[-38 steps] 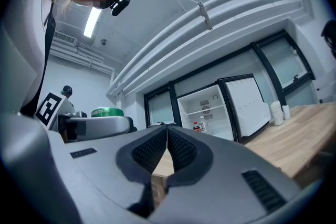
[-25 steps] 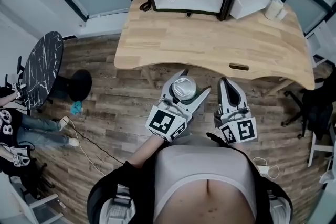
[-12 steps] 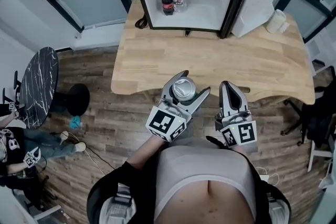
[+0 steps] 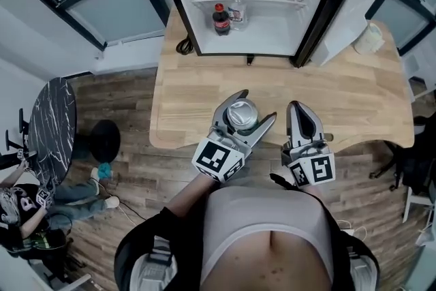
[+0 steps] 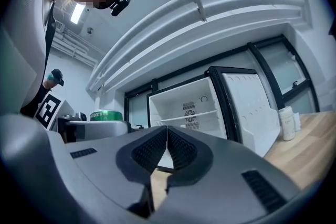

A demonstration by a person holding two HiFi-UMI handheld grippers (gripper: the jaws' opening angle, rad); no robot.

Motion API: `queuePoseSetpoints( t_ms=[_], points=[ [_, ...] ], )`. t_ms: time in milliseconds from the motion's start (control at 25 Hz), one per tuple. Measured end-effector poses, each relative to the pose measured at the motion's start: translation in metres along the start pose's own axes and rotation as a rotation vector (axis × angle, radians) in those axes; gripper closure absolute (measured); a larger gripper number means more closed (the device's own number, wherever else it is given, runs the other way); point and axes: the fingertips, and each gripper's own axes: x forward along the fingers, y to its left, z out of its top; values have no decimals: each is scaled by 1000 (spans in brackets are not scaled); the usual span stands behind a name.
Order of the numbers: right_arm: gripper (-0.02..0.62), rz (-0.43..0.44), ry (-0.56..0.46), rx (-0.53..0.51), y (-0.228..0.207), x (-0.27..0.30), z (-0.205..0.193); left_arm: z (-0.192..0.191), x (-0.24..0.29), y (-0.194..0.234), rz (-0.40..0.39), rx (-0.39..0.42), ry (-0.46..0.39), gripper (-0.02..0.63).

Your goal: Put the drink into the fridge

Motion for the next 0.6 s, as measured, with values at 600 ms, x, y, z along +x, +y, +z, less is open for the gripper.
queuePoseSetpoints(
  t_ms=[600],
  points=[
    [568, -9, -12, 41, 1, 81, -13, 9, 34, 71, -36, -8, 7, 258]
  ],
)
